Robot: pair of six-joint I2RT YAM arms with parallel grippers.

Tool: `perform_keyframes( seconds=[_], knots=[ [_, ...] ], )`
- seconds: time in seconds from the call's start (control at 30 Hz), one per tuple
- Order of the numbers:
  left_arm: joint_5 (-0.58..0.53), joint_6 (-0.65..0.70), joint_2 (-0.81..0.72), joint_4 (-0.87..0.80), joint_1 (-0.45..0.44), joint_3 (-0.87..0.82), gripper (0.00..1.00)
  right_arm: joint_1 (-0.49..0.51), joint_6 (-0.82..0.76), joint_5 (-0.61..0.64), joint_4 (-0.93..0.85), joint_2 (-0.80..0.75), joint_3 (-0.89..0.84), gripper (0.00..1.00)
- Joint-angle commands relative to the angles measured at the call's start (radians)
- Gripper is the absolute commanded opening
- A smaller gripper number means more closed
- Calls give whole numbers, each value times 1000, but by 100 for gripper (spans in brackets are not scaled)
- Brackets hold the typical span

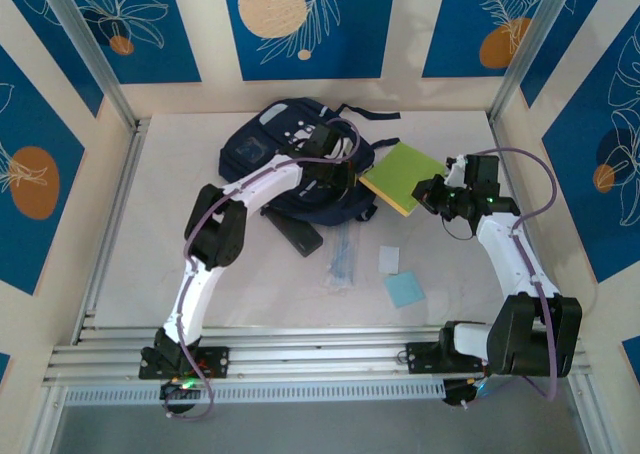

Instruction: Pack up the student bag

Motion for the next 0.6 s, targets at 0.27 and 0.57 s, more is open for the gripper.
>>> perform_keyframes(
  seconds=[0.27,0.57],
  knots=[
    [70,-55,-109,63,38,-10,0,-9,-25,-24,-7,2,-45,0],
    [71,30,-185,-6,71,48,0,-12,-8,-79,-14,-46,-24,0]
  ],
)
